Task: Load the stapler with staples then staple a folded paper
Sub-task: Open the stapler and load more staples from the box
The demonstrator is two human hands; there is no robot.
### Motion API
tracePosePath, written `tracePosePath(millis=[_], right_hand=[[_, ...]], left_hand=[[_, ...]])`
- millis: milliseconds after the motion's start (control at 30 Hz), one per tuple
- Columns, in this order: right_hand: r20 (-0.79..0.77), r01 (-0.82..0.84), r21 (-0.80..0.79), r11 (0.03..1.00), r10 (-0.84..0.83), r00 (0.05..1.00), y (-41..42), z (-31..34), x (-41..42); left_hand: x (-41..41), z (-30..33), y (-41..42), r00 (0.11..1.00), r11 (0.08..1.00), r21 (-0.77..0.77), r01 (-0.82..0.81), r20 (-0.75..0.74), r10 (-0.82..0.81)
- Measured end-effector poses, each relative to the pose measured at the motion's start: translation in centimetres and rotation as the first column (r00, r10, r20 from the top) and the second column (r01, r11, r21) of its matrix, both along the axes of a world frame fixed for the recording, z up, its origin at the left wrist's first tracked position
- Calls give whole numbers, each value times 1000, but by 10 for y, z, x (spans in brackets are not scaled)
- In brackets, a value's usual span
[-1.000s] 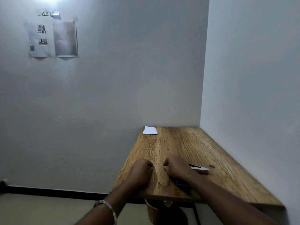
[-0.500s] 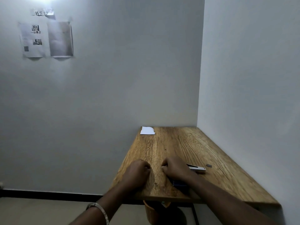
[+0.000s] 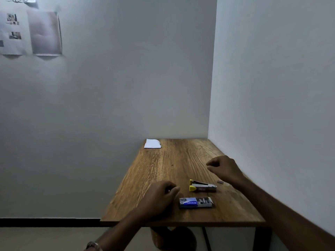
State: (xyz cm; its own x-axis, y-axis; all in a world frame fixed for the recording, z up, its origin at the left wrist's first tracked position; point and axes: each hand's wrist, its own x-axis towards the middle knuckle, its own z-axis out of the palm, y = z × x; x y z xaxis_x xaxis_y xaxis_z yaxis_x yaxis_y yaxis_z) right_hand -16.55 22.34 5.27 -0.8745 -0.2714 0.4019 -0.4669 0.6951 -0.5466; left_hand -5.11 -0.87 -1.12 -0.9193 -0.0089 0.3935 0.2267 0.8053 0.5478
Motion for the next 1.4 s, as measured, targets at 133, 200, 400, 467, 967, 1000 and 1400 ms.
tracePosePath(millis=[133, 200, 400, 467, 967, 1000, 1400], right_hand=[[55, 69, 32, 997, -71, 996, 30, -11, -8], [84, 80, 56, 995, -84, 993, 38, -17, -10], [152, 69, 120, 990, -87, 985, 43, -35, -13], [138, 79, 126, 989, -96, 986, 41, -39, -13], [25, 128, -36, 991, -127, 992, 30, -50, -12], [24, 124, -87, 988, -122, 992, 28, -48, -11], [127, -377, -24, 926, 377, 917, 3, -24, 33]], left_hand=[[2, 4, 17, 996, 996, 7, 87, 19, -87], [4, 4, 22, 991, 991, 19, 131, 30, -131], [5, 2, 20, 986, 986, 45, 160, 47, -162], [6, 2, 19, 985, 986, 32, 165, 50, -167], [7, -3, 17, 985, 978, -122, 170, -21, -173], [6, -3, 17, 985, 978, -121, 169, -20, -172], [2, -6, 17, 986, 981, -100, 164, -20, -167]])
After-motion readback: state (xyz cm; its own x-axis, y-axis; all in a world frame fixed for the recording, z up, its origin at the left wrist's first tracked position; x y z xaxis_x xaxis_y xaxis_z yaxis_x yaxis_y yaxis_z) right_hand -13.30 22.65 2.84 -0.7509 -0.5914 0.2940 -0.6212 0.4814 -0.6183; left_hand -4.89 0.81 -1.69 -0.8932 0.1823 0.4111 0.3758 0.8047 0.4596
